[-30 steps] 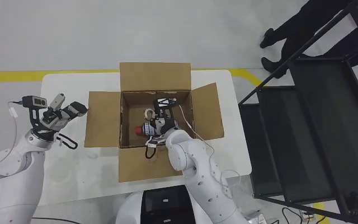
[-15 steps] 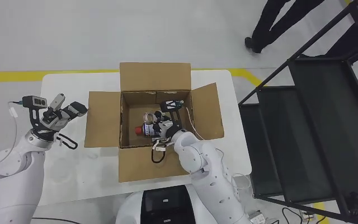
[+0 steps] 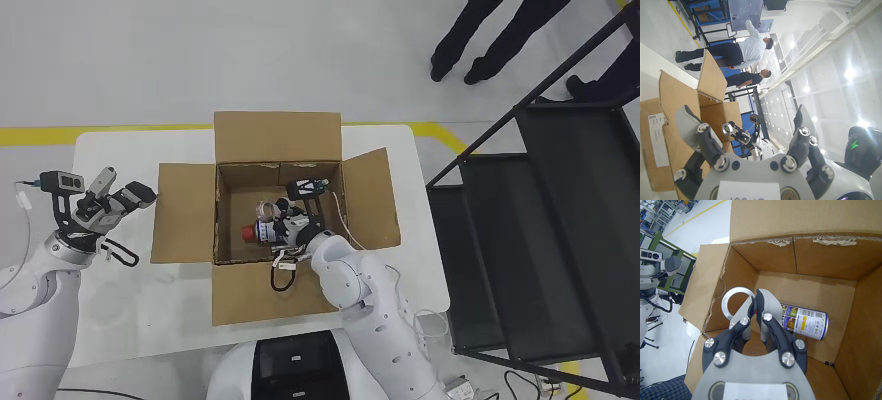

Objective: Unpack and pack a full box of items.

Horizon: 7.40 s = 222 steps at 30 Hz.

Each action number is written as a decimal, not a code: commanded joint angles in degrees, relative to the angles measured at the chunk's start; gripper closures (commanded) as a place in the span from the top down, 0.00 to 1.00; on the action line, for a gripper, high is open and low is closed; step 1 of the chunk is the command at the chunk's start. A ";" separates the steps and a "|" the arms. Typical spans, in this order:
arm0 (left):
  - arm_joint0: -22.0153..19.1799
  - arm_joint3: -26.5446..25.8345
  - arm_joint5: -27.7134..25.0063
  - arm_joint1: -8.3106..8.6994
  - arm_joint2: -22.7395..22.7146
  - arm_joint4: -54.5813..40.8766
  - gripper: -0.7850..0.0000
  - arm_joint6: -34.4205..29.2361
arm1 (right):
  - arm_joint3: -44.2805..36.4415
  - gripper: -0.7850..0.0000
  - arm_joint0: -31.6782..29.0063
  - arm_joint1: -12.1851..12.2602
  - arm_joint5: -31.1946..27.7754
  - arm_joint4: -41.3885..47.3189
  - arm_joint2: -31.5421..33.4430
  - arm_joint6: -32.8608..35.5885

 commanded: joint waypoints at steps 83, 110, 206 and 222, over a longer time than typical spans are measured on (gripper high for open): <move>0.00 0.00 0.00 0.00 0.00 -0.13 1.00 -0.01 | -18.34 0.00 -25.27 9.07 -25.75 47.87 48.68 6.47; 0.00 0.00 0.00 0.00 0.00 -0.13 1.00 -0.01 | 12.34 0.00 -9.98 10.41 1.36 -11.29 29.73 -18.52; 0.00 0.00 0.00 0.00 0.00 -0.13 1.00 -0.01 | -9.63 1.00 16.71 15.33 -31.82 -3.77 -2.04 40.09; 0.00 0.00 0.00 0.00 0.00 -0.13 1.00 -0.01 | -4.50 1.00 21.59 15.41 -33.67 -6.56 -6.17 39.50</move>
